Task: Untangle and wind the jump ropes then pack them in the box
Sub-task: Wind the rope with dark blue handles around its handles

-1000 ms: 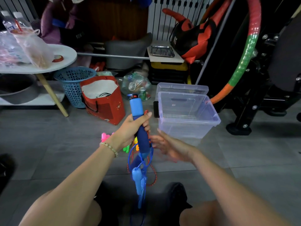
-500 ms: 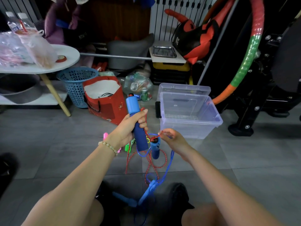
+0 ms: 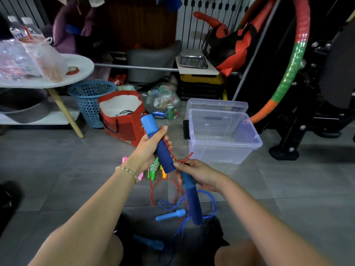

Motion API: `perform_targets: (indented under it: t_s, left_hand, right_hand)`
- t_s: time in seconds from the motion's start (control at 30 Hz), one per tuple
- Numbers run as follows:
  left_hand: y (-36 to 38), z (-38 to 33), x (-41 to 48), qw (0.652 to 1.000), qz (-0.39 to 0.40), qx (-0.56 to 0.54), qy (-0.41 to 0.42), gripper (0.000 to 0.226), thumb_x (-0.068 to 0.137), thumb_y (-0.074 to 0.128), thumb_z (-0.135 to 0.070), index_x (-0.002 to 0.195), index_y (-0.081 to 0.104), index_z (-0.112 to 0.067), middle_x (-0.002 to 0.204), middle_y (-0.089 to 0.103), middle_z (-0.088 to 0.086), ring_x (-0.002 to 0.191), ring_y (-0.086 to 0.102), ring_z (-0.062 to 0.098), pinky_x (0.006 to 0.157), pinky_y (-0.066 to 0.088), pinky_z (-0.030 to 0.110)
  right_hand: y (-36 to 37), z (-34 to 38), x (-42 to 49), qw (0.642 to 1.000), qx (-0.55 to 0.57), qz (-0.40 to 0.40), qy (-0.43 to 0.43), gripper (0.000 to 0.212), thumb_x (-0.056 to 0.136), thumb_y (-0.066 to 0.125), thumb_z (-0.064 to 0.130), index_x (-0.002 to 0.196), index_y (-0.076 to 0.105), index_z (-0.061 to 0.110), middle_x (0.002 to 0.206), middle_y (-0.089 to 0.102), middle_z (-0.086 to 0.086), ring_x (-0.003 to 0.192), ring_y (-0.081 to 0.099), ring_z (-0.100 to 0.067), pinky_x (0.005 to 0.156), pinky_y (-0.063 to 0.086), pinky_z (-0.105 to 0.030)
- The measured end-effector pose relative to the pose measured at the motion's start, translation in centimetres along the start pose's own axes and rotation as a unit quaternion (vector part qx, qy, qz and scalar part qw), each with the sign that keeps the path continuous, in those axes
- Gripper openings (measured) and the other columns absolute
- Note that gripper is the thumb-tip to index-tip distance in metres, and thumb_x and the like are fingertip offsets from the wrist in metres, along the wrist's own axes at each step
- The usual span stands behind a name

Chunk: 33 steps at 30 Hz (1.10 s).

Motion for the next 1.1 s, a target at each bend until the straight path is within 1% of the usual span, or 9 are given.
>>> perform_targets:
  t_s: [0.17, 0.37, 0.6, 0.7, 0.8, 0.87, 0.93, 1.0, 1.1]
  left_hand:
    - [1.5, 3.2, -0.9, 0.98, 0.098, 0.146, -0.095, 0.037, 0.092, 0.057, -0.02, 0.12, 0.057, 0.003, 0.111, 0.069, 0.014, 0.1, 0.068, 0.028, 0.089, 0.053, 0.04]
    - [5.1, 6.7, -4.4, 0.928, 0.252, 0.203, -0.185, 0.017, 0.092, 0.057, -0.014, 0.108, 0.063, -0.013, 0.106, 0.069, 0.006, 0.094, 0.066, 0.02, 0.079, 0.057, 0.033]
    - [5.7, 6.9, -5.2, 0.92, 0.268, 0.213, -0.193, 0.018, 0.089, 0.06, -0.014, 0.106, 0.063, -0.013, 0.097, 0.073, 0.002, 0.09, 0.068, 0.021, 0.087, 0.054, 0.04]
    - [6.0, 6.3, -5.1, 0.922, 0.275, 0.198, -0.187, 0.024, 0.085, 0.061, -0.016, 0.109, 0.062, -0.014, 0.102, 0.072, 0.003, 0.092, 0.068, 0.022, 0.088, 0.055, 0.04]
    - [5.9, 5.7, -4.9, 0.934, 0.256, 0.163, -0.19, 0.022, 0.093, 0.053, -0.008, 0.114, 0.06, -0.011, 0.098, 0.073, 0.002, 0.084, 0.071, 0.016, 0.067, 0.057, 0.028]
    - [5.8, 5.4, -4.8, 0.937, 0.249, 0.152, -0.192, 0.023, 0.093, 0.052, -0.008, 0.115, 0.059, -0.01, 0.097, 0.074, 0.003, 0.082, 0.071, 0.015, 0.063, 0.056, 0.025]
    - [5.8, 5.4, -4.9, 0.933, 0.256, 0.164, -0.193, 0.023, 0.092, 0.057, -0.011, 0.115, 0.061, -0.012, 0.102, 0.073, 0.004, 0.089, 0.069, 0.017, 0.076, 0.058, 0.032]
    - [6.0, 5.7, -5.3, 0.924, 0.274, 0.178, -0.2, 0.026, 0.089, 0.062, -0.016, 0.115, 0.061, -0.014, 0.109, 0.071, 0.006, 0.101, 0.065, 0.022, 0.098, 0.049, 0.044]
    - [6.1, 6.2, -6.0, 0.914, 0.296, 0.169, -0.218, 0.026, 0.09, 0.06, -0.013, 0.116, 0.059, -0.012, 0.106, 0.07, 0.008, 0.1, 0.065, 0.027, 0.103, 0.042, 0.052]
  right_hand:
    - [-4.8, 3.8, -0.9, 0.976, 0.136, -0.147, -0.082, 0.028, 0.08, 0.059, 0.042, 0.083, 0.062, 0.014, 0.061, 0.056, 0.001, 0.055, 0.054, -0.013, 0.062, 0.044, -0.029]
    - [-6.4, 7.3, -2.3, 0.956, 0.156, -0.187, -0.164, 0.025, 0.098, 0.044, 0.025, 0.088, 0.061, 0.009, 0.068, 0.059, 0.001, 0.065, 0.057, -0.011, 0.067, 0.053, -0.025]
    - [-6.1, 8.2, -2.5, 0.953, 0.019, -0.242, -0.182, 0.026, 0.099, 0.044, 0.027, 0.091, 0.063, 0.011, 0.088, 0.065, 0.004, 0.079, 0.06, 0.001, 0.078, 0.047, -0.016]
    - [-6.8, 7.7, -2.7, 0.958, -0.008, -0.259, -0.123, 0.046, 0.095, 0.042, 0.048, 0.09, 0.067, 0.01, 0.089, 0.069, 0.001, 0.079, 0.062, -0.001, 0.079, 0.048, -0.02]
    - [-8.5, 6.5, -2.8, 0.952, -0.08, -0.292, -0.041, 0.081, 0.077, 0.043, 0.076, 0.106, 0.06, 0.003, 0.106, 0.065, -0.012, 0.096, 0.062, -0.021, 0.091, 0.049, -0.034]
    - [-9.1, 7.8, -3.9, 0.931, -0.08, -0.338, -0.114, 0.058, 0.08, 0.058, 0.059, 0.106, 0.052, 0.008, 0.108, 0.057, -0.005, 0.103, 0.056, -0.013, 0.088, 0.044, -0.022]
    - [-7.6, 9.8, -4.2, 0.936, -0.057, -0.278, -0.206, 0.038, 0.084, 0.067, 0.032, 0.116, 0.051, 0.022, 0.119, 0.052, 0.008, 0.116, 0.047, 0.002, 0.09, 0.038, -0.007]
    - [-5.4, 10.2, -3.5, 0.955, -0.059, -0.179, -0.229, 0.04, 0.082, 0.071, 0.018, 0.118, 0.057, 0.025, 0.123, 0.056, 0.008, 0.113, 0.05, 0.005, 0.095, 0.041, -0.011]
    - [-4.2, 9.3, -2.8, 0.965, -0.051, -0.157, -0.203, 0.031, 0.074, 0.077, 0.014, 0.103, 0.067, 0.018, 0.102, 0.065, 0.002, 0.096, 0.061, -0.008, 0.088, 0.051, -0.023]
Point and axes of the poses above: each hand's wrist, its own x-axis towards the middle knuckle, its own y-axis out of the palm, z = x × y, the point moved 10 cm from there along x, towards the middle knuckle
